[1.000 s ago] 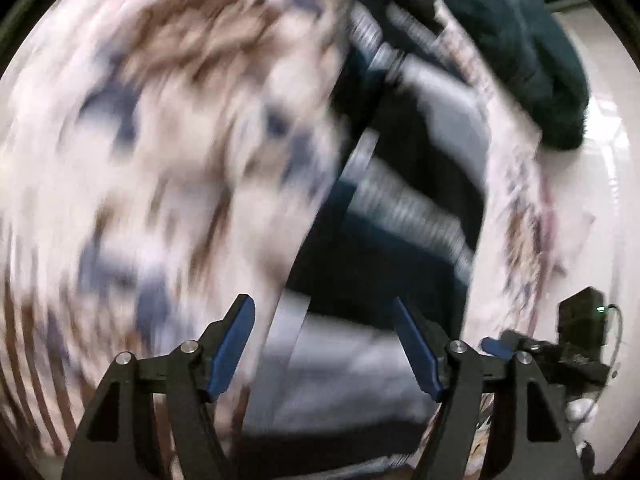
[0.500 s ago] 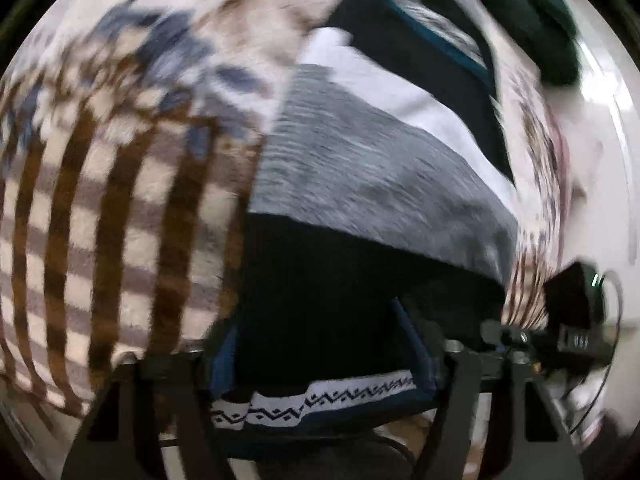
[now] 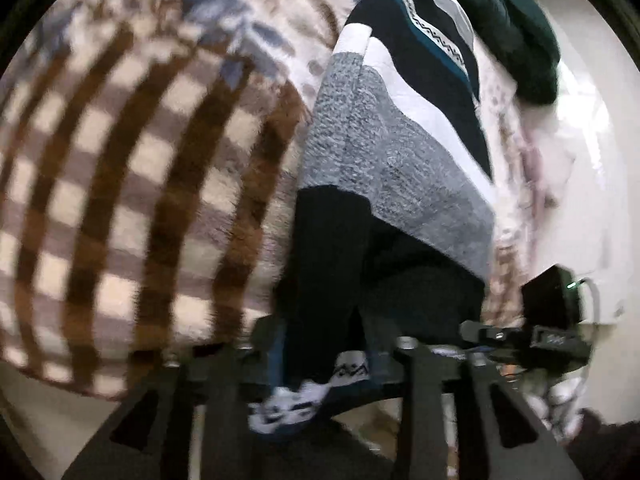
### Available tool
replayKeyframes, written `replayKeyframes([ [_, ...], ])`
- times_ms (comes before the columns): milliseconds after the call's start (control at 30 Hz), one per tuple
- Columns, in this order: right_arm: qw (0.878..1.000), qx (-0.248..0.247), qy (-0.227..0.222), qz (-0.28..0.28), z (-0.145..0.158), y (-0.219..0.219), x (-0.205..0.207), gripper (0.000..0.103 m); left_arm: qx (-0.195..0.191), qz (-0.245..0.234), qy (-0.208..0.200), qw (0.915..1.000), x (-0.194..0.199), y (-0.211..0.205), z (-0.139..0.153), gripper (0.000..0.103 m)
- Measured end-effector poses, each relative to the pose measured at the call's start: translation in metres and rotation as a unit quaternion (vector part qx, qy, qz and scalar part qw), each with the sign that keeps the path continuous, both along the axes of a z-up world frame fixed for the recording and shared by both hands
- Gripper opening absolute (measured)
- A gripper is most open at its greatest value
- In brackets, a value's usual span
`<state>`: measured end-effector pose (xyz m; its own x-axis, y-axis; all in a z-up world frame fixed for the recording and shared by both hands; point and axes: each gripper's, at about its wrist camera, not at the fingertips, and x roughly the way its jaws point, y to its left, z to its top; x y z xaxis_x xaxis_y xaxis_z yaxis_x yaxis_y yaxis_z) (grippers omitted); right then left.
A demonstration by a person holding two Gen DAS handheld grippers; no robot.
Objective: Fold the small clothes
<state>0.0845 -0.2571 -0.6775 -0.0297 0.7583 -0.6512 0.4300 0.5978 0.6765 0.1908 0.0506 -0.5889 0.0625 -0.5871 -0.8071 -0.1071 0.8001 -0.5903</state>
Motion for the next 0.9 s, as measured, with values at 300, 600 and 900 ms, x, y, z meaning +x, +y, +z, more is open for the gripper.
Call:
replayKeyframes([
  [300, 1.0, -0.011, -0.003, 0.009, 0.001, 0.017, -0.004, 0.014, 0.027, -0.031, -0.046, 0.9981, -0.009, -0.01, 0.01, 0.011],
  [600, 0.999, -0.009, 0.003, 0.032, -0.002, 0.018, 0.0, 0.035, -0.03, -0.008, -0.008, 0.9995, -0.006, -0.002, -0.009, 0.031],
  [900, 1.0, -0.008, -0.012, 0.015, 0.002, 0.022, -0.005, 0.016, -0.001, -0.007, -0.027, 0.9996, -0.012, -0.015, 0.006, 0.011],
])
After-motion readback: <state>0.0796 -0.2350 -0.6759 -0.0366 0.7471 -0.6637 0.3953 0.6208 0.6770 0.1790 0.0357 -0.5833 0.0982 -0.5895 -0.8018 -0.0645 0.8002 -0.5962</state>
